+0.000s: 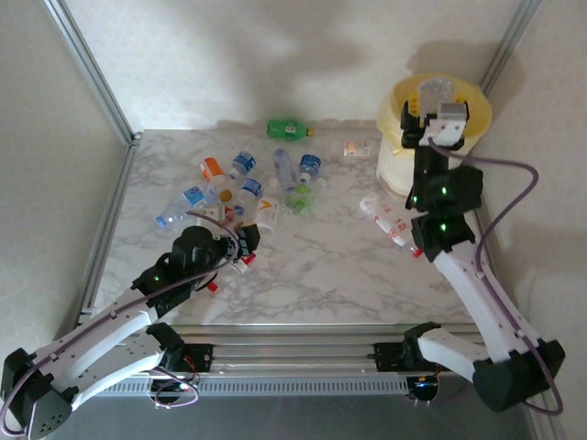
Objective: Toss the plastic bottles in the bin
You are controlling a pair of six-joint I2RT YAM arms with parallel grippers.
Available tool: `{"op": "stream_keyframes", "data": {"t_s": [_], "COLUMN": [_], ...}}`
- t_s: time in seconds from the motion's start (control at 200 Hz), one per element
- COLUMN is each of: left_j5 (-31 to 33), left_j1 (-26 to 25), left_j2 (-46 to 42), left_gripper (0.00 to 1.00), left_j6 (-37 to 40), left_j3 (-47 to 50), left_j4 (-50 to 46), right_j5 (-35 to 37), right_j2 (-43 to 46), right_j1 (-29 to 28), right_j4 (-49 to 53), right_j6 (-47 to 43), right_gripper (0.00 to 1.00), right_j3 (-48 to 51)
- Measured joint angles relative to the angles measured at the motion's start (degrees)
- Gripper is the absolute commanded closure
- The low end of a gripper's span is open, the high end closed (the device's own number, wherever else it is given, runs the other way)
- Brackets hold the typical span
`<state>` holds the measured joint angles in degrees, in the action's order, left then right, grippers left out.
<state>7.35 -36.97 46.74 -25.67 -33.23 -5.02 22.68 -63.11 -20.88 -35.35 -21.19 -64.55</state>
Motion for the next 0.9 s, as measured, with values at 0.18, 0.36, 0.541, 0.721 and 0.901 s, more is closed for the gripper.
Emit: {"op": "stream_keyframes", "data": {"t_s": [0.18,0.36,0.541,0.721,0.901], "left_j5": [-0.2,0.0,3.3,7.9,7.4], "left_j1": [2.2,2.3,2.5,2.6,2.6], "left_j2": [3.0,11.1,22.5,28.4,31.7], "left_gripper": [0.0,0.0,0.0,0.0,0.0], "left_j6": [-2.9,-4.9,-7.5,-9.2,-9.3], "left_j3": [0.3,-0.4,-3.9,-5.7,-5.7], "left_j4": [-1.7,-3.9,-10.0,-14.8,-14.8], "right_j5": [0.1,1.3,1.5,-3.1,-11.9], "right_j2": [-15.1,-34.7,-40.5,-31.4,-18.6], "right_j1": [9.8,14.3,14.6,14.6,14.2], "right_j4": [9.2,31.4,48.5,53.4,57.1], "right_j6": [3.7,10.3,15.6,19.8,25.9], "right_gripper": [0.48,0.07,0.01,0.01,0.01], "right_j3": [-16.8,-43.4,-47.3,-34.8,-30.1]}}
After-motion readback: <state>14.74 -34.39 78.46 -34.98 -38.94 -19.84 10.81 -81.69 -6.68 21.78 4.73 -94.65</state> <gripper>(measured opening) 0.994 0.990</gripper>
